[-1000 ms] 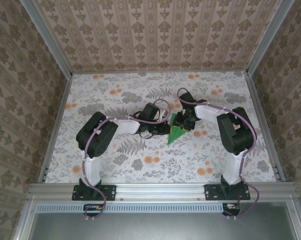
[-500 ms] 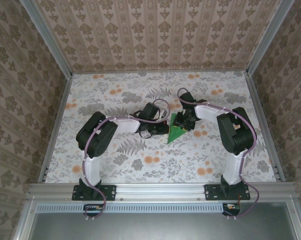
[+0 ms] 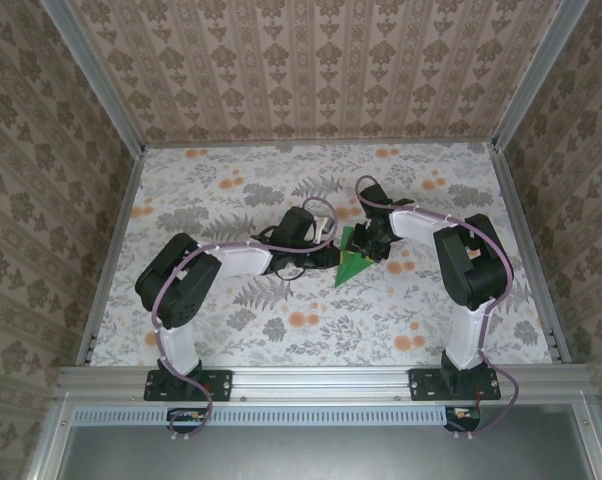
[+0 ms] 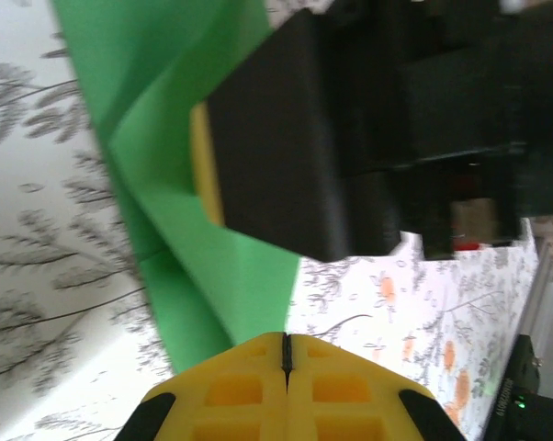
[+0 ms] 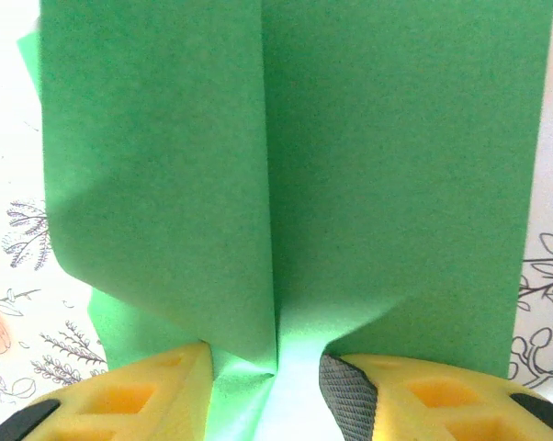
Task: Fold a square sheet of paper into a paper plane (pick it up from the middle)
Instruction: Fourth fold the wing at the center of the table.
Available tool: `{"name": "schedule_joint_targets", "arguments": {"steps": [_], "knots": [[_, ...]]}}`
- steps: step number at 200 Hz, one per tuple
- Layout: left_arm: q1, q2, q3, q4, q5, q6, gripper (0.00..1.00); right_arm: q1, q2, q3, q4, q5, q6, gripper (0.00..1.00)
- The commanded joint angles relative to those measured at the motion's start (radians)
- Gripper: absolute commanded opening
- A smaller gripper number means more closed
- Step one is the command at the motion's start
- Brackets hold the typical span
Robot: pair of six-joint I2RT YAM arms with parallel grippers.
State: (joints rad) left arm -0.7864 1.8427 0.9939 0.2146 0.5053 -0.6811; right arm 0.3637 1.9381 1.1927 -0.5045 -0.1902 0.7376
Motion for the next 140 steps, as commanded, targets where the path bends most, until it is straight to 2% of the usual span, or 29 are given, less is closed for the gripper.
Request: {"name": "schedule_joint_targets", "arguments": {"steps": [1, 45, 140], "knots": [[-0.017, -0.007, 0.007, 0.037, 0.031, -0.010, 0.05, 0.006, 0.229, -0.122, -0.046, 0.089, 0.017, 0.47], [-0.022, 0.057, 0.056, 0.001, 0.061, -0.005, 0.05, 0.006, 0.228, -0.121, -0.041, 0.082, 0.020, 0.47], [-0.002, 0.125, 0.084, -0.073, 0.013, -0.018, 0.02, -0.002, 0.228, -0.118, -0.041, 0.063, 0.022, 0.47]]}}
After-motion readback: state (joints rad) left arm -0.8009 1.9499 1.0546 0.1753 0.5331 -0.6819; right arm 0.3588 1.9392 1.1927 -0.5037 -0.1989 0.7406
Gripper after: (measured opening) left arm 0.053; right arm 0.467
